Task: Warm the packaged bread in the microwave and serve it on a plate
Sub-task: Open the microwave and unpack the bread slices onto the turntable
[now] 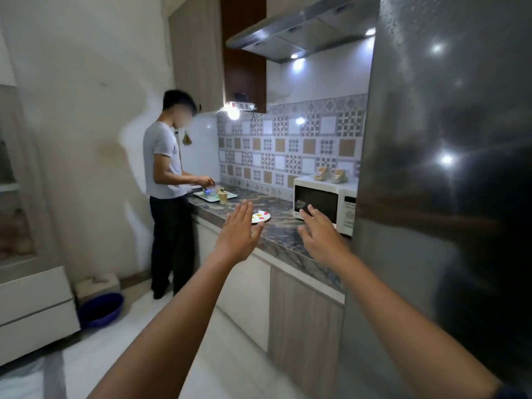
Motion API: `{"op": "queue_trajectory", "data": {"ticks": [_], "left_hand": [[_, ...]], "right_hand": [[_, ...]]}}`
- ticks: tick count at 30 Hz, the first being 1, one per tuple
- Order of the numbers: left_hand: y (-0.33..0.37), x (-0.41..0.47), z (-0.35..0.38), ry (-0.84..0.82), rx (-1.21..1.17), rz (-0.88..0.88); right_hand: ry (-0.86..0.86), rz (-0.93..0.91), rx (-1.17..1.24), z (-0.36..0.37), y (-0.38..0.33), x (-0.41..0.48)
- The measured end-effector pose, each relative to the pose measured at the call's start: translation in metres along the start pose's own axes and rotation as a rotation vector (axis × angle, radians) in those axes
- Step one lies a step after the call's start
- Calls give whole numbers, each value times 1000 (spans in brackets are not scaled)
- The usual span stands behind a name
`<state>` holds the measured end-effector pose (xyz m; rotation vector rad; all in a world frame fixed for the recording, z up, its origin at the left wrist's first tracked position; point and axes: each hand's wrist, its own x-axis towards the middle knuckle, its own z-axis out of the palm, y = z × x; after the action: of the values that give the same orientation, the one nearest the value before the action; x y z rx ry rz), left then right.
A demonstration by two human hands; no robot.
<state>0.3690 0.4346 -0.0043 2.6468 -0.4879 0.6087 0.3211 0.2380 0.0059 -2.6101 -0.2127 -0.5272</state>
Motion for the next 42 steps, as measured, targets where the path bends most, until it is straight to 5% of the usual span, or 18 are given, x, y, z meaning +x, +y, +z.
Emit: {"op": "queue_trajectory", "data": {"ticks": [14, 25, 34, 42], "left_hand": [[-156, 238, 103, -50, -10, -188], [-192, 475, 241, -165, -143, -60], [-124, 642, 380, -336, -464, 307], [-22, 657, 488, -606, -717, 435]], "right_hand": [[-93, 17, 96, 152, 61, 298], [19, 270, 29, 190, 211, 493], [291, 599, -174, 180, 351, 567], [407, 779, -330, 141, 433, 548]]}}
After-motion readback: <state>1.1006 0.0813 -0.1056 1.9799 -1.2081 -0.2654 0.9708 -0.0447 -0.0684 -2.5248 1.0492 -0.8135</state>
